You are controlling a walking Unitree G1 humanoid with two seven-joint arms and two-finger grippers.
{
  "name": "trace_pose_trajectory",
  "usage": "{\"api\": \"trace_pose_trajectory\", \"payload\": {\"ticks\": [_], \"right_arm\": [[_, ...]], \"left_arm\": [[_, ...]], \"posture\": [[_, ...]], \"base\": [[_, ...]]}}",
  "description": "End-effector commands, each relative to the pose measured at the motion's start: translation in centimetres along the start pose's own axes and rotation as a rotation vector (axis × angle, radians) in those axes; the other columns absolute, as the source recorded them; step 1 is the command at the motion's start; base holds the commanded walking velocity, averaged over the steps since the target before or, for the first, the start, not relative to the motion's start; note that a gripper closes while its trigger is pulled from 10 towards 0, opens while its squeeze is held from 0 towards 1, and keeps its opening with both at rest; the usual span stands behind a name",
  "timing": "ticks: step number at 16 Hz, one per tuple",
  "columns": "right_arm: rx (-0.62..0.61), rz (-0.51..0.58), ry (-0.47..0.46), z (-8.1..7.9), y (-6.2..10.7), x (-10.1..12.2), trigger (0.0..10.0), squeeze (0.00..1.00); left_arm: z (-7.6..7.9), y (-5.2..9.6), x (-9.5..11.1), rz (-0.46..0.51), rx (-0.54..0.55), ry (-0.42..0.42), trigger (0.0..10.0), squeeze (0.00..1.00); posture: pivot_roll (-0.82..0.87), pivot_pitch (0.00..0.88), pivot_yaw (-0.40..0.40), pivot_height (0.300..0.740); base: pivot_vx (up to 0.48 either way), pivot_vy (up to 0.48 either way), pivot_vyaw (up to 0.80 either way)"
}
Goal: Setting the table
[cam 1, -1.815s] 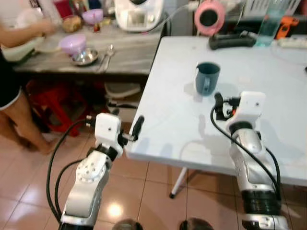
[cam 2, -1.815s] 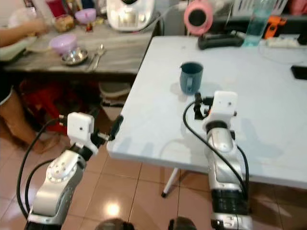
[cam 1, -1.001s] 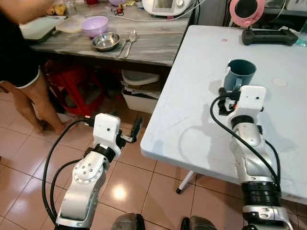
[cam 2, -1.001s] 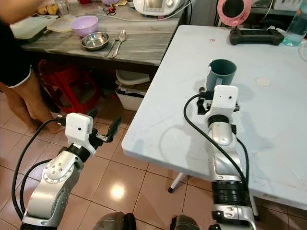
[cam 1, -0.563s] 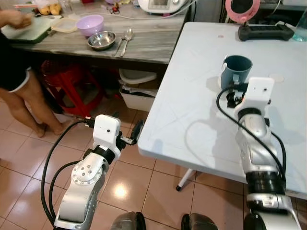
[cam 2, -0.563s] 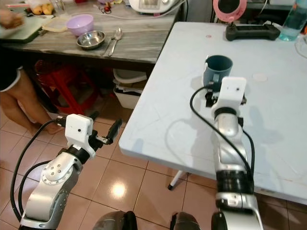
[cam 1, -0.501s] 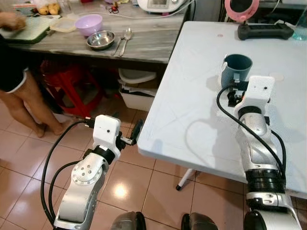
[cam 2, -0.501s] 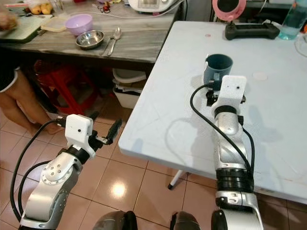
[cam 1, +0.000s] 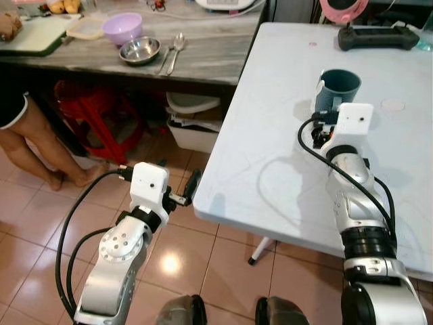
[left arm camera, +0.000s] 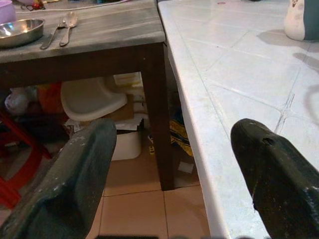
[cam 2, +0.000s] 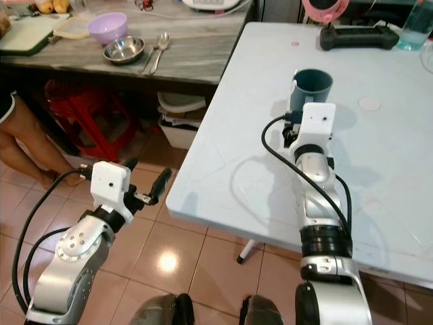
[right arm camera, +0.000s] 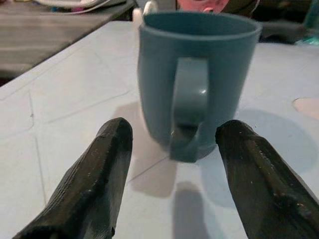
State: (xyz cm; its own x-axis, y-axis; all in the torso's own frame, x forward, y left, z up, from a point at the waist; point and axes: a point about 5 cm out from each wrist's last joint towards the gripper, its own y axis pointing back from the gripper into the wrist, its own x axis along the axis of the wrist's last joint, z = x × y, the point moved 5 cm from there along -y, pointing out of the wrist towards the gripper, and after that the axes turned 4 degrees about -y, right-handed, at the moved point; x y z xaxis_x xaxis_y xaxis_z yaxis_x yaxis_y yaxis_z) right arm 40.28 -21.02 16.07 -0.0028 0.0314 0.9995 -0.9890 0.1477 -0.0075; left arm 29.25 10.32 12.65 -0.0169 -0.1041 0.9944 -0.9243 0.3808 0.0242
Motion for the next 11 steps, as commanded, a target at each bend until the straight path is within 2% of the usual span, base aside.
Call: {"api": "trace_pose_trajectory", "payload": {"ticks": [1,2,3,4,5,11], "right_arm": [[0.026,0.001,0.001,-0.6,-0.4,0.4,10.0,1.0],[0.03,0.006,0.006,-0.6,-0.7,0.7,10.0,1.0],[0.041,0.013,0.006,-0.6,-0.9,1.0,10.0,0.94],[0.052,0.017,0.007,-0.6,-1.3,1.4,10.0,0.44],[0.068,0.036,0.005,-0.7,-1.7,2.0,0.0,0.0],[0.064,0.033,0.005,-0.3,-2.4,2.5,0.0,0.0]], "left_arm": [[-0.3,0.4,0.2,-0.004,0.009,-0.014,10.0,0.0],[-0.3,0.4,0.2,-0.005,0.008,-0.012,10.0,0.0],[-0.3,0.5,0.2,-0.007,0.008,-0.012,10.0,0.0],[-0.4,0.5,0.1,-0.009,0.009,-0.012,10.0,0.0],[-0.4,0.6,0.1,-0.011,0.011,-0.014,10.0,0.0],[-0.4,0.5,0.2,-0.011,0.013,-0.014,10.0,0.0]], "posture": [[0.01,0.15,0.114,0.74],[0.02,0.156,0.116,0.74],[0.02,0.158,0.115,0.74],[0.02,0.162,0.116,0.74],[0.03,0.163,0.118,0.74],[0.03,0.161,0.12,0.74]], "base": [[0.0,0.0,0.0],[0.0,0.0,0.0],[0.0,0.0,0.0],[0.0,0.0,0.0],[0.0,0.0,0.0],[0.0,0.0,0.0]]}}
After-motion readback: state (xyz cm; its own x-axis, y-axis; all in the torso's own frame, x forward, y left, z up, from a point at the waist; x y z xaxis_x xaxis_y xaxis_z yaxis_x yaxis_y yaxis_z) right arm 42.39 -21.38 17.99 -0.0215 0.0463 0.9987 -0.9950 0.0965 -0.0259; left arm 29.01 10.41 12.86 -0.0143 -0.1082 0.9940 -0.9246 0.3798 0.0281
